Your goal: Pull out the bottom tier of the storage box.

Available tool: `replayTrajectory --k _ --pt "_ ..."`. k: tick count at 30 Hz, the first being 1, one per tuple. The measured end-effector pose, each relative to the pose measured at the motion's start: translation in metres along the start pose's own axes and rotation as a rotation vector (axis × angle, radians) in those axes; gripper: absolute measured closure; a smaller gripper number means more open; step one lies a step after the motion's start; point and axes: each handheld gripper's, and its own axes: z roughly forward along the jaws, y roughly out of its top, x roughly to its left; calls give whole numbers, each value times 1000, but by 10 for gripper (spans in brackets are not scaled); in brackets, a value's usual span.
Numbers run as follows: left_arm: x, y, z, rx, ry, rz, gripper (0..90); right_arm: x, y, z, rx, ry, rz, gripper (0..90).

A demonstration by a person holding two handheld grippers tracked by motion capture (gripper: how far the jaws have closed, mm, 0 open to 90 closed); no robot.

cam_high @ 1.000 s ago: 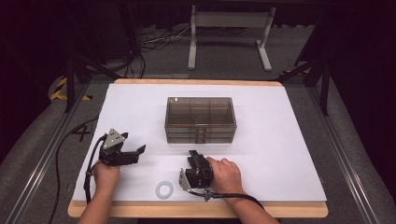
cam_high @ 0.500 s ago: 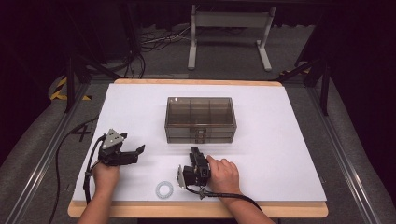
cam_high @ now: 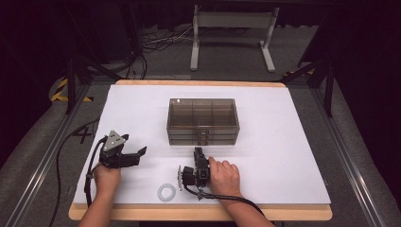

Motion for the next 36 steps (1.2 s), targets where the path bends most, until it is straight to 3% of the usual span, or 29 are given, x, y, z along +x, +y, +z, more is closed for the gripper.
replayTrajectory --k 19,24,36 --pt "-1 -1 -1 6 1 3 156 1 0 16 62 -65 -52 725" --pt "0 -1 -1 10 2 2 156 2 -2 21 74 -82 -88 724" --pt "-1 -1 -2 8 5 7 156 5 -2 26 98 -93 -112 782"
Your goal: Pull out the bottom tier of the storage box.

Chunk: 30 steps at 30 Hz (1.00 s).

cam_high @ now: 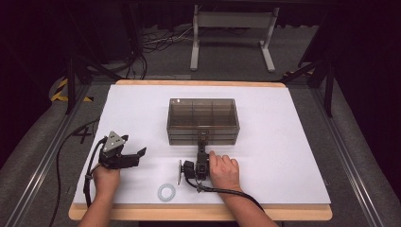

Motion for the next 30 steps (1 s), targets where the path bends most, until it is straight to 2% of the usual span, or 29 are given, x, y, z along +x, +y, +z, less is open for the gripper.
replayTrajectory --k 5,21,30 --pt "0 0 0 1 0 2 156 0 0 0 4 -5 -15 791" --pt "-1 0 1 1 -3 3 156 0 0 -2 0 -1 1 802" --pt "-1 0 1 -1 -2 1 156 1 -1 -7 -6 -3 -8 803"
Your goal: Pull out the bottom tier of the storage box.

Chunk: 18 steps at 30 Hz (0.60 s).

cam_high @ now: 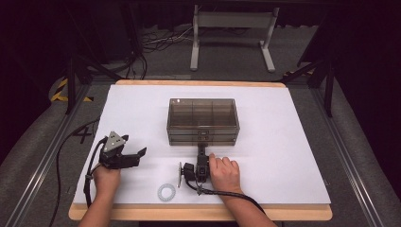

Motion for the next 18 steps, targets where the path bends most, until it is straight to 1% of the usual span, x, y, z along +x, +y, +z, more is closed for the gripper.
replayTrajectory --k 6,18 --pt "0 0 0 -1 2 0 156 1 -1 -4 -5 2 -2 802" --pt "0 1 1 -5 1 1 156 4 -3 -15 -17 2 10 802"
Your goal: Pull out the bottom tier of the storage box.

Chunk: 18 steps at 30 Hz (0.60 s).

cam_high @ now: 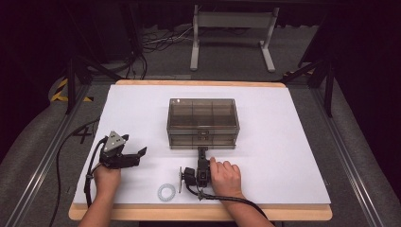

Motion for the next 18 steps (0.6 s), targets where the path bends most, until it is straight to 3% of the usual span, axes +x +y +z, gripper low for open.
replayTrajectory --k 18 --pt "0 0 1 2 0 -1 156 1 -1 -5 -6 7 12 790"
